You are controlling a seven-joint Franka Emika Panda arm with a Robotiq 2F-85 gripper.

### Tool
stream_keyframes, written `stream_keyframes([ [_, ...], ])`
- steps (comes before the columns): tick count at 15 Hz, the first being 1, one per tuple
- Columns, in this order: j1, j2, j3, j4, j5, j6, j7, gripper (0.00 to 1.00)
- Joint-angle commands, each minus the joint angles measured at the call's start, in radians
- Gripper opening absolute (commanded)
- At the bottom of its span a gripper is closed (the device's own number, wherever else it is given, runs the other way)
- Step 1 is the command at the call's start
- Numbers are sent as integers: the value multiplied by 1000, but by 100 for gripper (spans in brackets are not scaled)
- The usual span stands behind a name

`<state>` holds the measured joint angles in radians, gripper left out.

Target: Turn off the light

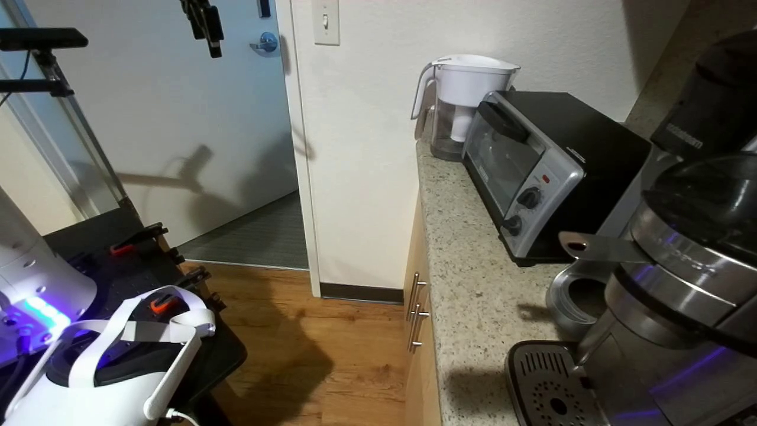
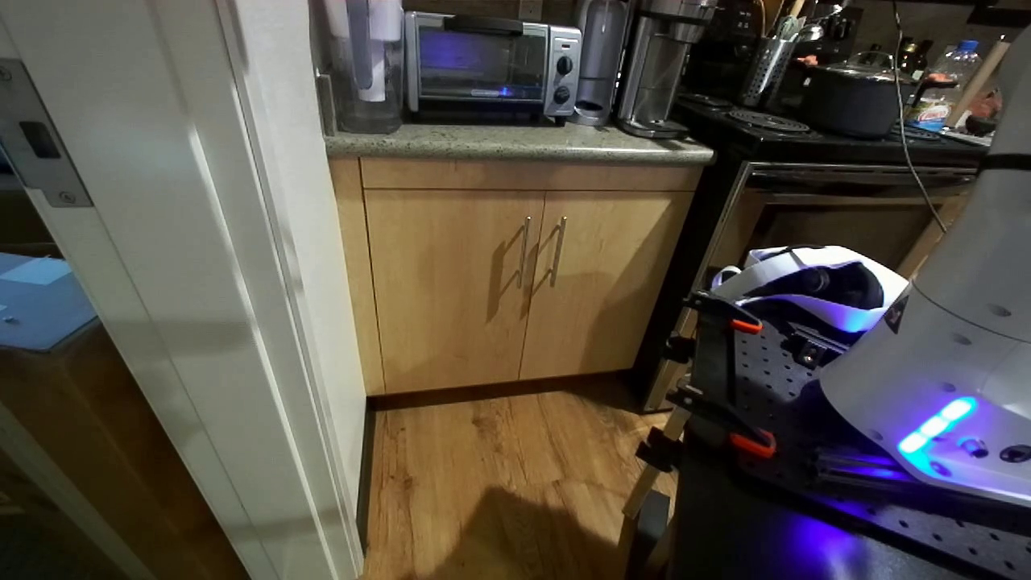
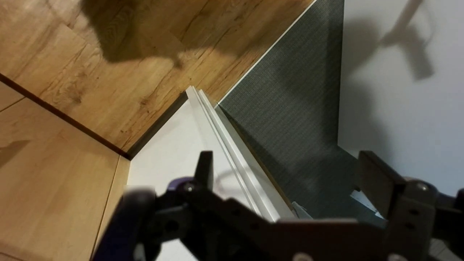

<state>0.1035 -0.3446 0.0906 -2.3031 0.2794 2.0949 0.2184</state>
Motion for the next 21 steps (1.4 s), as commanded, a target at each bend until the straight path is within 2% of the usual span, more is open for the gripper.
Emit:
stream_keyframes([
  [1, -17, 19, 15, -29, -10, 169, 6, 100],
  [8, -8, 97, -22, -132, -1, 694, -90, 100],
  [11, -25, 142, -23, -178, -51, 926, -104, 100],
  [14, -58, 178, -32, -214, -108, 1107, -94, 100],
  [18, -73, 206, -53, -230, -113, 1215, -84, 100],
  [19, -43, 202, -73, -229, -90, 1196, -91, 100],
  [20, 47, 182, -124, -222, -65, 1134, -82, 100],
  [21, -53, 204, -66, -221, -107, 1166, -80, 100],
])
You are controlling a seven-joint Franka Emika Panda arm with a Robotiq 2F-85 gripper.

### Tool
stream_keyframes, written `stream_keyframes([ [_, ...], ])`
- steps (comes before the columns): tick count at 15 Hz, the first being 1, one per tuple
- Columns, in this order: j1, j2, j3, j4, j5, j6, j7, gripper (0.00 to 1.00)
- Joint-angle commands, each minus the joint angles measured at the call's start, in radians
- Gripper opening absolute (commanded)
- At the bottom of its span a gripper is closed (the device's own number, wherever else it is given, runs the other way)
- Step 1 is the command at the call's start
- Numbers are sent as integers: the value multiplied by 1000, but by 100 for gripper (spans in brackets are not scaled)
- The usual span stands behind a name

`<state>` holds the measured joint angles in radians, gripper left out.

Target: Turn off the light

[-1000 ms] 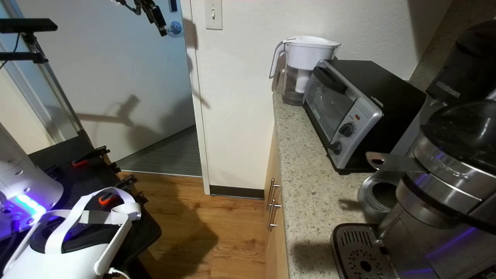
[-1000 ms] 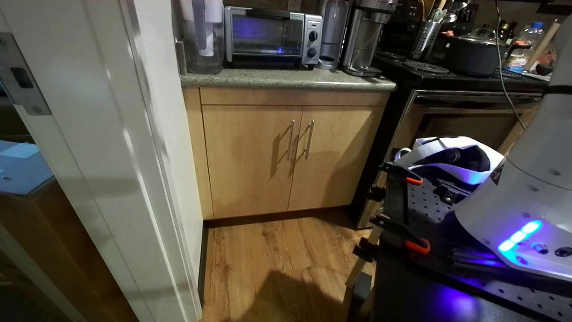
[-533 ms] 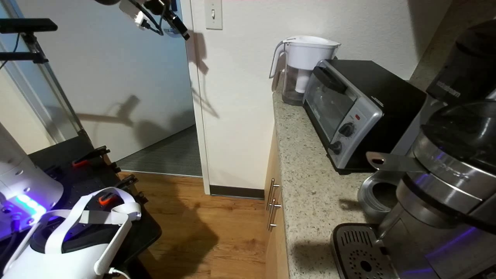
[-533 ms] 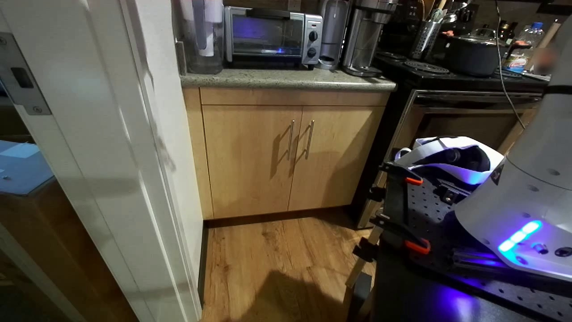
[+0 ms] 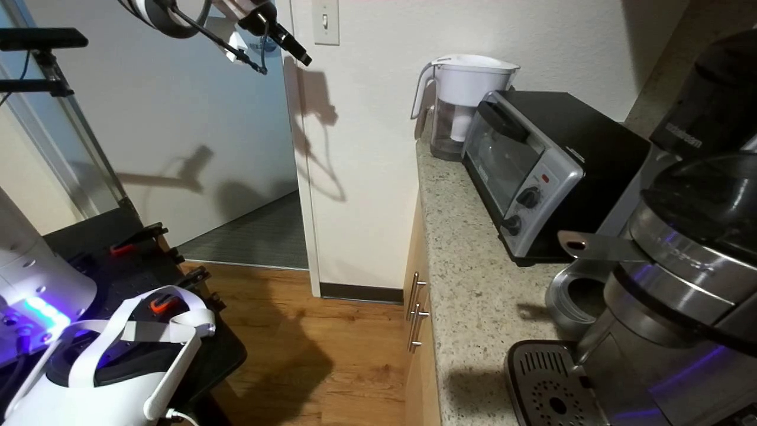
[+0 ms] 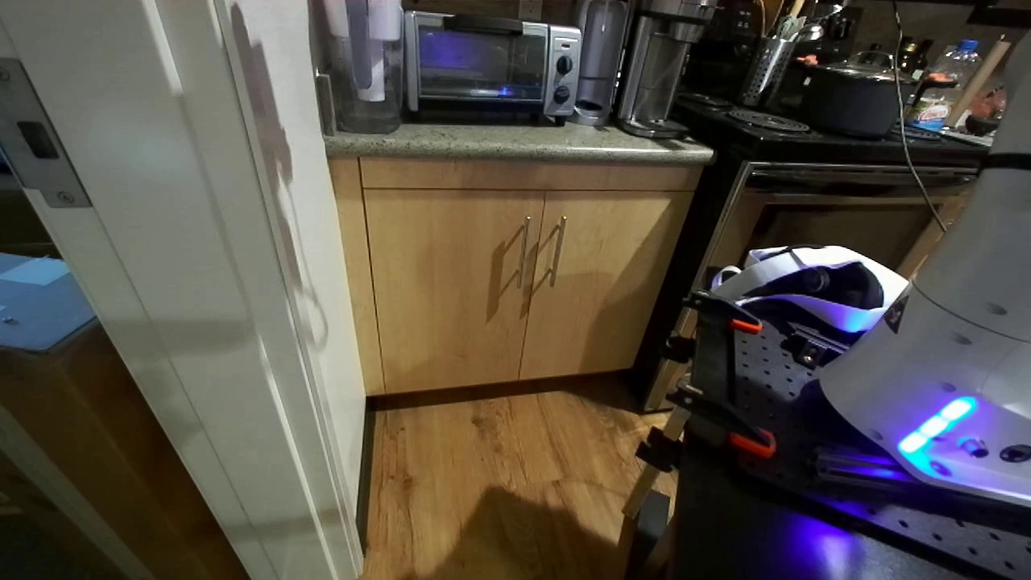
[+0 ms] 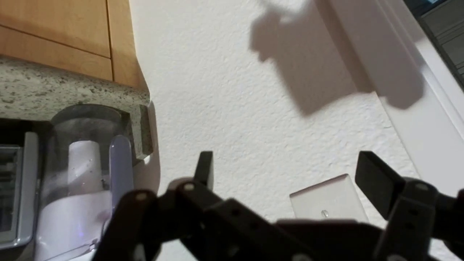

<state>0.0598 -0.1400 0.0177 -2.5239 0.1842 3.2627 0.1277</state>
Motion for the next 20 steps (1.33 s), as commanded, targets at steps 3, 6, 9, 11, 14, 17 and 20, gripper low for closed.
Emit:
stream_keyframes([
  [3, 74, -2, -38, 0, 15, -4, 2, 100],
  [6, 85, 14, -52, 6, 14, 29, -7, 100],
  [9, 103, 50, -83, 31, 4, 112, -12, 100],
  [11, 106, 76, -101, 52, -24, 157, -5, 100],
  [14, 93, 113, -112, 82, -72, 200, -1, 100],
  [17, 89, 154, -111, 123, -110, 223, 1, 100],
  [20, 40, 174, -56, 188, -108, 188, -23, 74],
])
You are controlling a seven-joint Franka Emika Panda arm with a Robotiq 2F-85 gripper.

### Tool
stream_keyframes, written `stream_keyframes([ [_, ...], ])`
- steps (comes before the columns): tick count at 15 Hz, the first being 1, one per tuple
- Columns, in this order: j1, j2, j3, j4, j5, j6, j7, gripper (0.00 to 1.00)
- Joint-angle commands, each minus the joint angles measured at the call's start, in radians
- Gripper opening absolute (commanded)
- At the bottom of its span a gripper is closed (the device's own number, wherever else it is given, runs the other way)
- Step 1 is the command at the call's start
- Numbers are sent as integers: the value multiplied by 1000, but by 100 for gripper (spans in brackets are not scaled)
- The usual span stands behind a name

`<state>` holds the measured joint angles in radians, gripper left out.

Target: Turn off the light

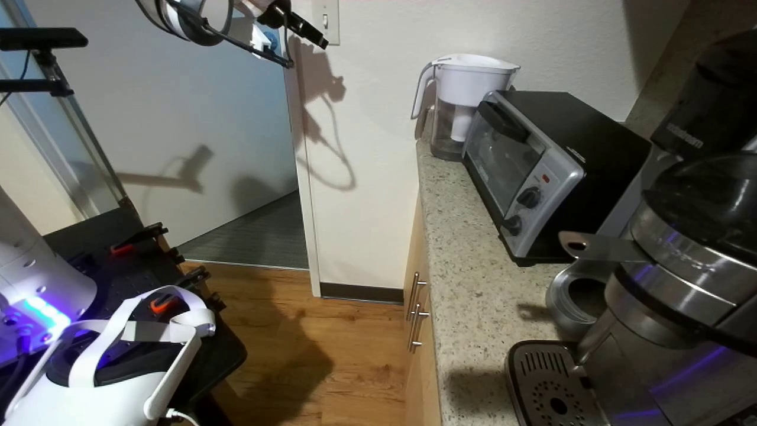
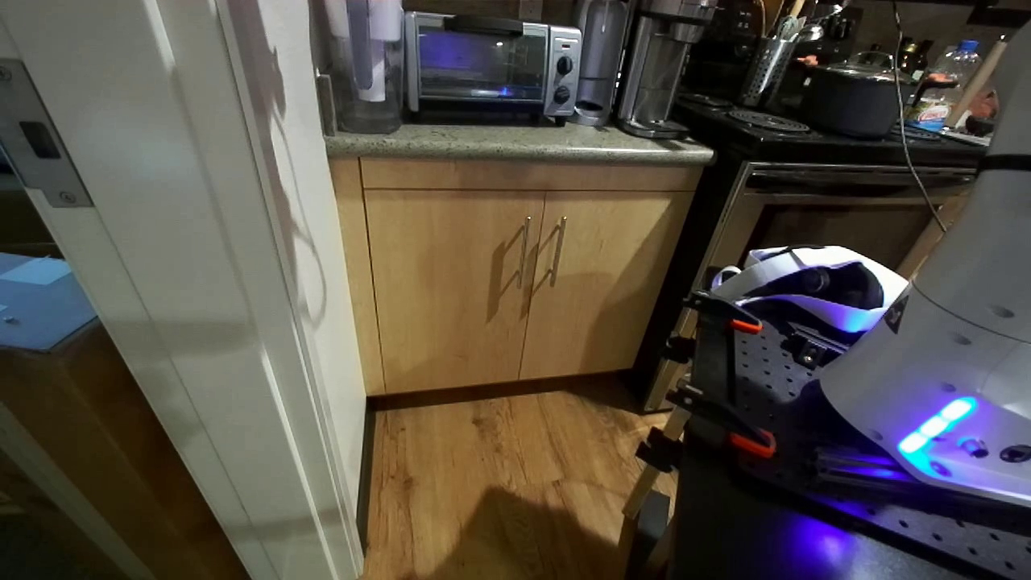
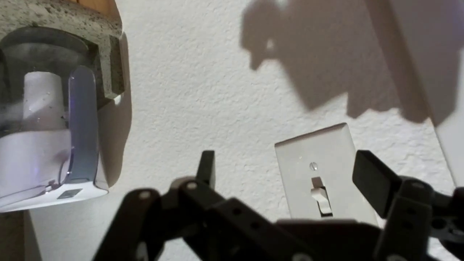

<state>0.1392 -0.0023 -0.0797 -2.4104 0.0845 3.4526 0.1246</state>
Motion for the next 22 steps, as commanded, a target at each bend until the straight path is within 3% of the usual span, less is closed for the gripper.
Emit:
stream_keyframes([
  [1, -45, 43, 50, 96, -7, -3, -20, 66],
  [6, -61, 63, 73, 161, 1, 2, -13, 27],
  [10, -71, 60, 74, 148, 5, 3, -11, 0],
  [17, -89, 55, 71, 73, -2, 6, -23, 0],
  [22, -92, 79, 69, 89, -12, 6, -39, 0],
])
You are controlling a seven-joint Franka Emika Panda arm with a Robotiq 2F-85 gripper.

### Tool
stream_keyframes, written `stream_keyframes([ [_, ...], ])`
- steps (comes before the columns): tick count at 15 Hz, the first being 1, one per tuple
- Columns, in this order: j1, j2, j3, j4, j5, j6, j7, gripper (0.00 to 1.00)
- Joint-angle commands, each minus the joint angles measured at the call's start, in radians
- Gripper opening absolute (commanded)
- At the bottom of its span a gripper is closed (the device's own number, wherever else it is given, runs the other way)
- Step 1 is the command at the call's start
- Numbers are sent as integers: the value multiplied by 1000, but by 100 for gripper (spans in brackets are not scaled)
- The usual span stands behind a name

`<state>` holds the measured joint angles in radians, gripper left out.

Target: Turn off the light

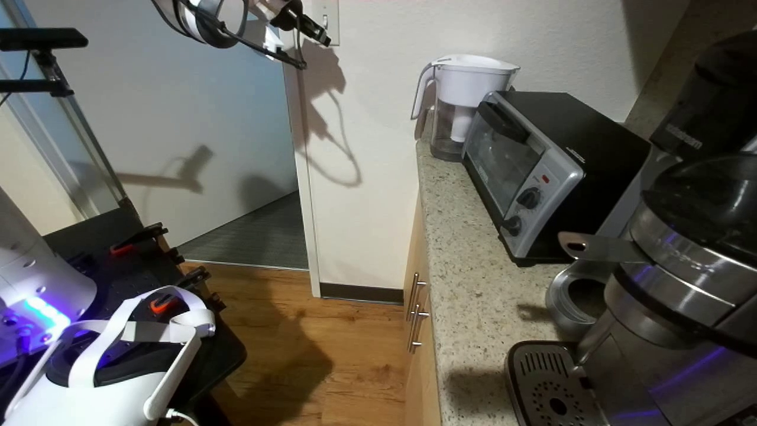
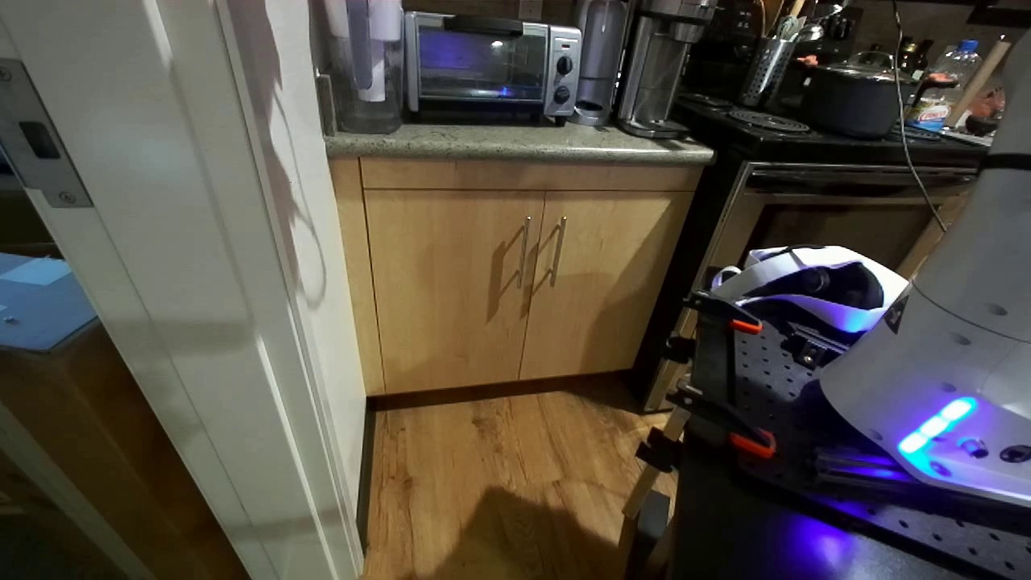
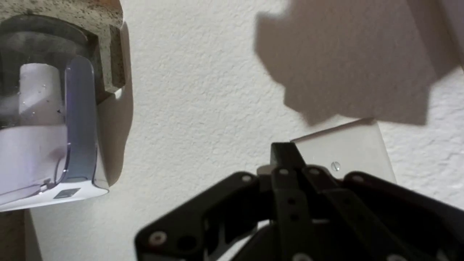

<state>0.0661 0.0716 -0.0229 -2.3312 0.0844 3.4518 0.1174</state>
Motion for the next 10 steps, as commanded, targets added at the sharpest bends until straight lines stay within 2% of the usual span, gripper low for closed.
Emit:
stream_keyframes([
  [1, -20, 10, 12, 15, -12, 7, -35, 0],
  [10, -18, 50, 22, 67, -12, 8, -36, 0],
])
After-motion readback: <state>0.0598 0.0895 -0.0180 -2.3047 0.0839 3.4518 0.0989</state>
